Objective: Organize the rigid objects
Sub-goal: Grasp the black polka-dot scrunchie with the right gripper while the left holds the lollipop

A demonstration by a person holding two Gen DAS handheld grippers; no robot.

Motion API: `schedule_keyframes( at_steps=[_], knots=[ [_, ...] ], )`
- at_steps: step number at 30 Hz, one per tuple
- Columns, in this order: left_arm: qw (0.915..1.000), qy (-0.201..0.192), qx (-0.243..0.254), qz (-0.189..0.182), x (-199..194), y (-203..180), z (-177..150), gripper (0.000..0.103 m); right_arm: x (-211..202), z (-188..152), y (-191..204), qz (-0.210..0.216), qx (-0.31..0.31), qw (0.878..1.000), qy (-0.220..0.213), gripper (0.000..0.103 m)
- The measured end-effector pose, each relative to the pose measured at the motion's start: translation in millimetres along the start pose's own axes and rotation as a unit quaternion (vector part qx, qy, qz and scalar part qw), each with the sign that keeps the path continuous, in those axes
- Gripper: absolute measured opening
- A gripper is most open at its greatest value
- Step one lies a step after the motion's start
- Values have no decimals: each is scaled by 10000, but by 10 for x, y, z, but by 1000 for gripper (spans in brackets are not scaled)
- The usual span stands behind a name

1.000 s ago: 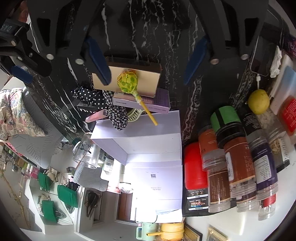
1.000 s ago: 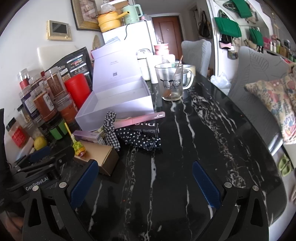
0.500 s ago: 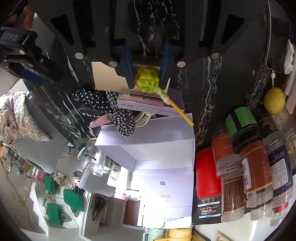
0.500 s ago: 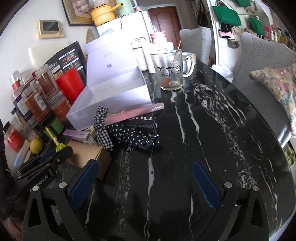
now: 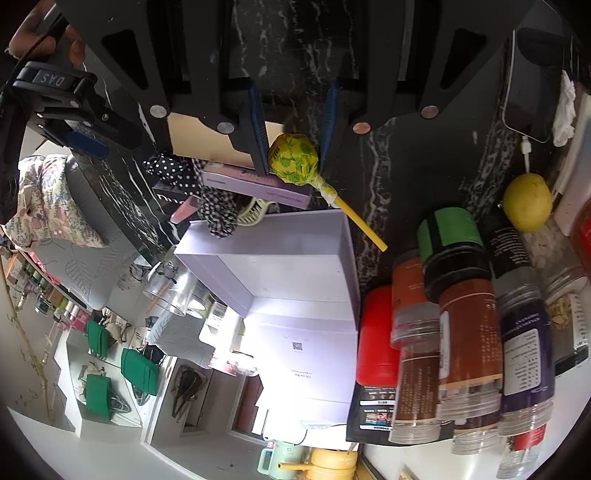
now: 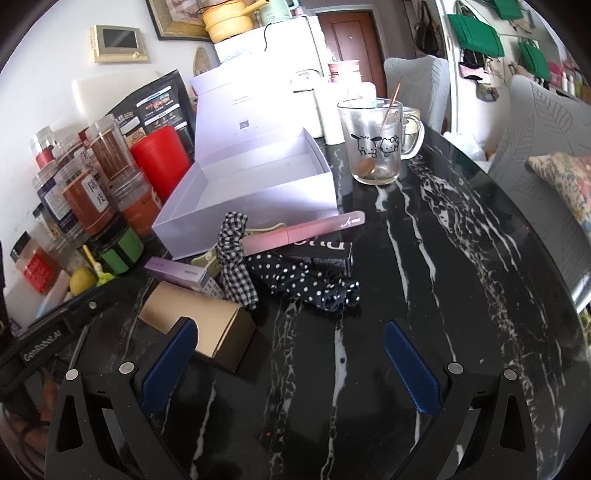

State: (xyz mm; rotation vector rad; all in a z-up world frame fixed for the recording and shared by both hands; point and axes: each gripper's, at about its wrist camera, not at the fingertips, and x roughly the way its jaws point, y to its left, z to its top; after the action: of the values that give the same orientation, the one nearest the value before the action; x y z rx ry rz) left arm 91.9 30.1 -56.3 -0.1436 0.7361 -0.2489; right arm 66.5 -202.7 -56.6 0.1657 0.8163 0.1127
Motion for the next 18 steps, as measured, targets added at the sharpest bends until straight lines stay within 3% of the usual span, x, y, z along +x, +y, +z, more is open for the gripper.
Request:
schedule_keyframes(
  at_steps=[4,8,15,18],
  knots=[
    [9999,49,-79,60,48,89,13,26,76,63,5,-245,-201,9995,57,103],
    [9998,138,-139,106,119,154,0,26,201,79,34,-377,-568,9975,184,93],
    [9996,233,-153,70,233,183,-13,26,433,143,11,-439,-960,9936,390,78],
    [9995,272,-179,35,276,200,2,26,499,189,34,-305,-1081,9929,387,78]
  ],
)
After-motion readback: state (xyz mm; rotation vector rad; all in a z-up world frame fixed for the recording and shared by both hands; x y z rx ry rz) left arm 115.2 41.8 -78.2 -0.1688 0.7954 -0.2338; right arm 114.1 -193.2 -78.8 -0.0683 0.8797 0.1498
